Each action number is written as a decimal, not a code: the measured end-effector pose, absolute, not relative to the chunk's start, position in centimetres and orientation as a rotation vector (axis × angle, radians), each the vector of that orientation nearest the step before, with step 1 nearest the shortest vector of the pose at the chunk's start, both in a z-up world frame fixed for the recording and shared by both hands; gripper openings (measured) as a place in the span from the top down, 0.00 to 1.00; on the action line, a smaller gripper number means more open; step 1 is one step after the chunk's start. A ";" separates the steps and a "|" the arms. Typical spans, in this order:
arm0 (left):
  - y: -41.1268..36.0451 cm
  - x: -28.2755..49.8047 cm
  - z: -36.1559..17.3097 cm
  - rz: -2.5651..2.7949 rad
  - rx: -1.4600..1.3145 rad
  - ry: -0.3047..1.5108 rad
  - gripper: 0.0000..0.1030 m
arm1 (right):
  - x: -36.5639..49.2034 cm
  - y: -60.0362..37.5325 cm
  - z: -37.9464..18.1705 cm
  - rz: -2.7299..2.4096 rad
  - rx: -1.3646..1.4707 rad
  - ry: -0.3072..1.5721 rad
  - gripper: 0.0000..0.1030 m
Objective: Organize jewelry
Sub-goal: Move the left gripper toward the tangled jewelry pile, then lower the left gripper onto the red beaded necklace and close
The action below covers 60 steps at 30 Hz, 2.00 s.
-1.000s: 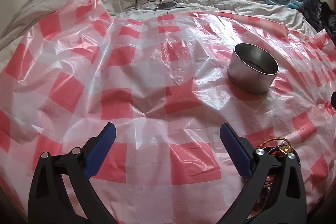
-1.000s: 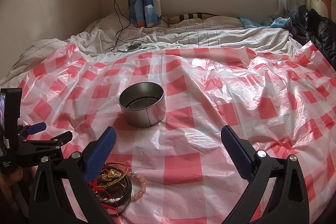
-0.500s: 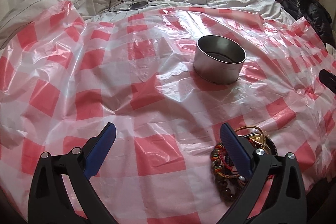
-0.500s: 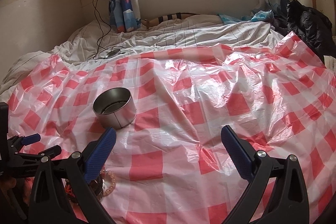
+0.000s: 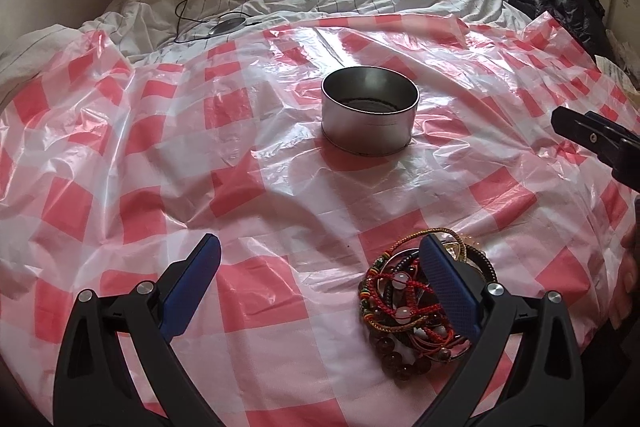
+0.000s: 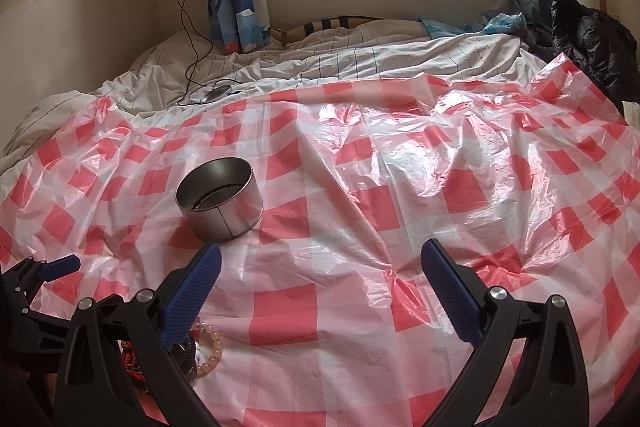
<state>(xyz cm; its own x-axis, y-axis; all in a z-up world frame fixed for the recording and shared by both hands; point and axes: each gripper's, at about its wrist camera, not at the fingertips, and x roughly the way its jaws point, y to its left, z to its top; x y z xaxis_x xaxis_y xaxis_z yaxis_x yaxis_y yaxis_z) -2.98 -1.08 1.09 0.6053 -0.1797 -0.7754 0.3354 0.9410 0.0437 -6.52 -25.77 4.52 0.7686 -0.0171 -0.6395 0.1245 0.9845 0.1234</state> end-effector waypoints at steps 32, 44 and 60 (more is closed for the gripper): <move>-1.2 -4.0 1.6 -0.420 0.136 0.867 0.07 | -6.2 -25.0 4.3 -0.068 0.159 0.700 0.07; 0.7 -4.2 1.7 -0.495 0.094 0.833 0.07 | -6.4 -25.0 4.4 -0.026 0.186 0.702 0.07; -4.3 -6.9 -0.2 -0.658 0.331 0.799 0.39 | -6.1 -25.9 4.4 0.007 0.246 0.717 0.07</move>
